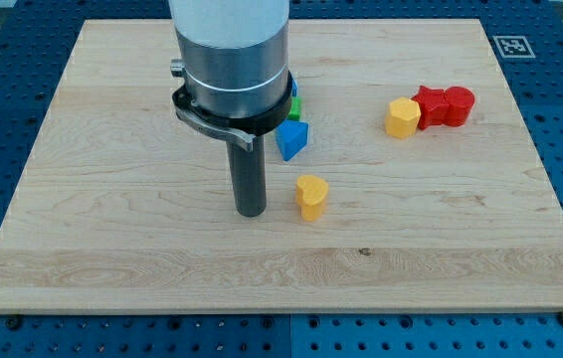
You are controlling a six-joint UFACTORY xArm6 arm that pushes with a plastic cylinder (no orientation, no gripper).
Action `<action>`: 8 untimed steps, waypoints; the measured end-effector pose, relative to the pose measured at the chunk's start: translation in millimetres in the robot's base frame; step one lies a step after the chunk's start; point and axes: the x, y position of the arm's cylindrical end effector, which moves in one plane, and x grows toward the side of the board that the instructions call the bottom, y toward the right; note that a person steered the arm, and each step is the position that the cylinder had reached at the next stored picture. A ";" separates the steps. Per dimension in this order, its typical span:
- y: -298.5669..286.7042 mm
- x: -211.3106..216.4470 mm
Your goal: Push the yellow heart towards left
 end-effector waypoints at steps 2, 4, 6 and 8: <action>-3.3 -1.0; 24.3 -2.0; 52.1 -2.0; 68.6 -2.0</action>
